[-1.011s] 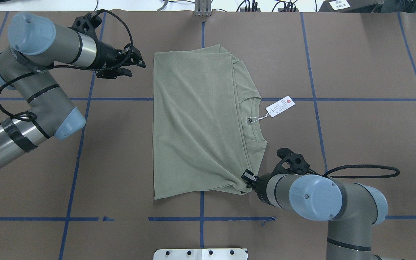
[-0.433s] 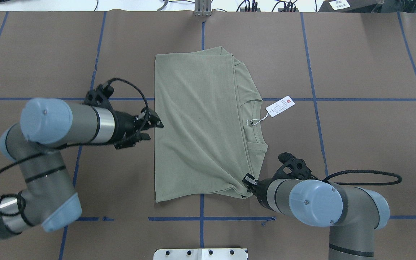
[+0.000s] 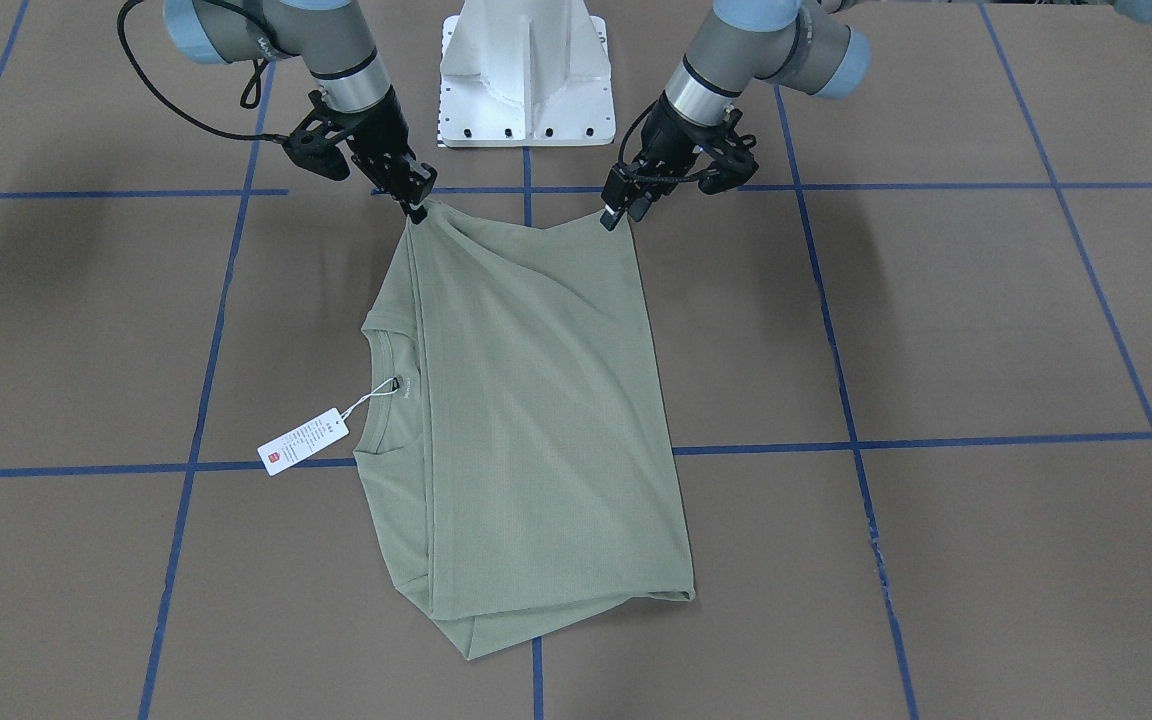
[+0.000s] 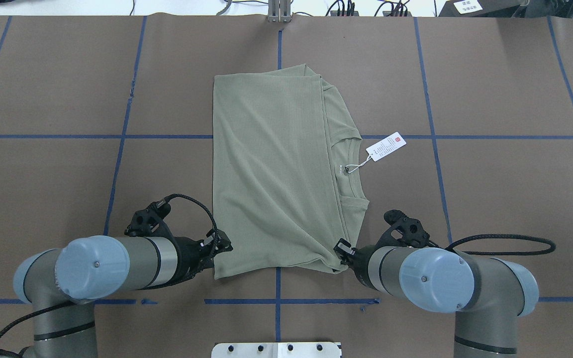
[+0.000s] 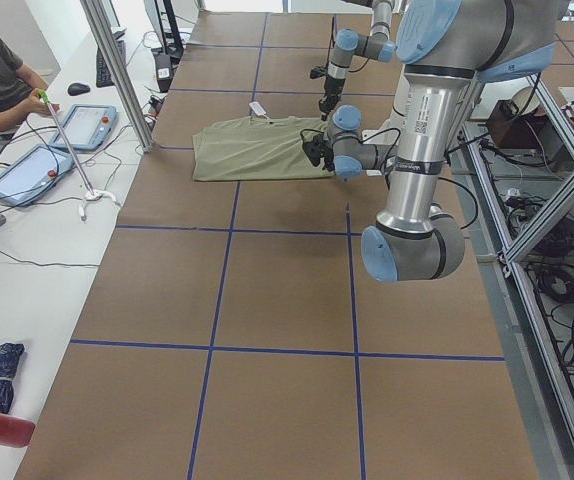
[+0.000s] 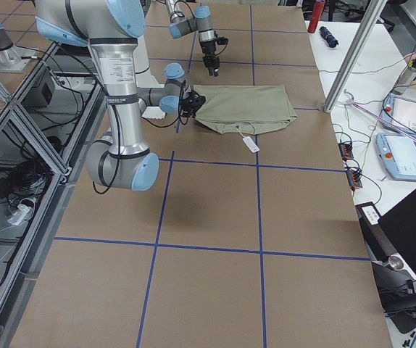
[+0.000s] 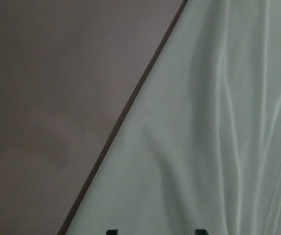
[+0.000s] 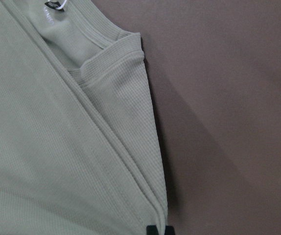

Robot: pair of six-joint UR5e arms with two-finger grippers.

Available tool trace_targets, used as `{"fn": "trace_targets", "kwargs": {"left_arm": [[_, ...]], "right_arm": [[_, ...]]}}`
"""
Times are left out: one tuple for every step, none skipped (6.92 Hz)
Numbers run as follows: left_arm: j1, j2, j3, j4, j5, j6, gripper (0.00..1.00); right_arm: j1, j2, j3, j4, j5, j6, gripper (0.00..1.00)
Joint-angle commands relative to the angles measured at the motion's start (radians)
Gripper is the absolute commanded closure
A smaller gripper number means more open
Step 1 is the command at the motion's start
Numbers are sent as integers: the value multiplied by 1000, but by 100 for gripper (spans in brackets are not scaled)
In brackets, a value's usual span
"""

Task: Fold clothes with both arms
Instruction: 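Grasp the near shirt corners with the left and right grippers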

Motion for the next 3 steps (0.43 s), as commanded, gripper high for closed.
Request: {"fn": "trace_targets", "kwargs": {"left_arm": [[39,-4,4,48,10,-14,40],[39,-4,4,48,10,-14,44],[39,-4,6,48,10,-14,48]], "right_arm": [[-1,0,2,1,0,0,100],[1,-3,8,0,2,0,100],[1,-6,15,0,2,0,100]]}}
